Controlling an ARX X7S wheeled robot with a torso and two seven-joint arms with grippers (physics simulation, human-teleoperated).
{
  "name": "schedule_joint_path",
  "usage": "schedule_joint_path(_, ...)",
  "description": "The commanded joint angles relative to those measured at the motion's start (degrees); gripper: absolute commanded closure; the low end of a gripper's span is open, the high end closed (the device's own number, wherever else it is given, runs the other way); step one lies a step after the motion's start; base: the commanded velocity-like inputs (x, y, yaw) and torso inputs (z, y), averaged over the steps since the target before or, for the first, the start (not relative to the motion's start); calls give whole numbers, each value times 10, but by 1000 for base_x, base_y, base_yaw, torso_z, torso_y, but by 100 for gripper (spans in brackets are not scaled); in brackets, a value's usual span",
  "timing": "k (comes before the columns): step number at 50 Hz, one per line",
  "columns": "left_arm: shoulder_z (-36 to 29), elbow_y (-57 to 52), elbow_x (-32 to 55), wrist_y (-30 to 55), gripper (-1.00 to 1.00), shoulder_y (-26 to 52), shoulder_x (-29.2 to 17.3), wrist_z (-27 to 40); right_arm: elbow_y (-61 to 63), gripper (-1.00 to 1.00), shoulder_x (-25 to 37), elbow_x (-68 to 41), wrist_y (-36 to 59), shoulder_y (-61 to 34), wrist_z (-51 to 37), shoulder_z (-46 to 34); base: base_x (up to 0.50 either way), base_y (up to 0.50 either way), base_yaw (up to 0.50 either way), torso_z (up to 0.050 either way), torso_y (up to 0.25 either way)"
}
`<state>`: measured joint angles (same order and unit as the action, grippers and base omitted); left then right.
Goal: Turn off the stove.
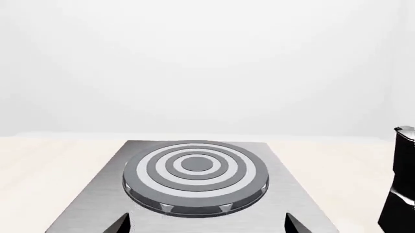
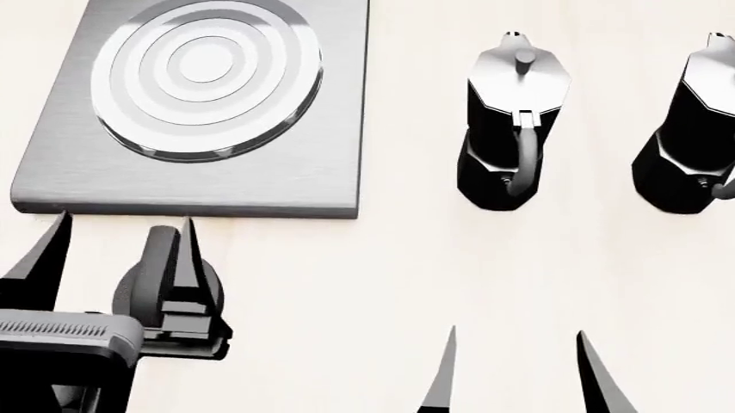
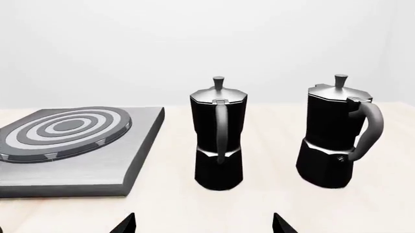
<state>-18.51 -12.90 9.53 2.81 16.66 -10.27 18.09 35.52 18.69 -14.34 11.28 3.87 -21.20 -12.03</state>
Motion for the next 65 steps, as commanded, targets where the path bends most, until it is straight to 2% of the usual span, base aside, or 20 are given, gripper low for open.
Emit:
schedule_joint_path(1,-2,54,-10,-30,-100,1,1,6,0,-100,2,-2,0,0,-2,-1,0,0,0,0,0)
schedule_joint_path(17,-10,89,-17,-52,-100,-15,-5,12,-2,-100,5,-5,-2,-1,-3,-4,0,0,0,0,0)
schedule_joint_path(65,-13,184,-17,-89,-100,11,-4,31,-5,-100,13,-8,-10,-1,-8,-13,0,0,0,0,0)
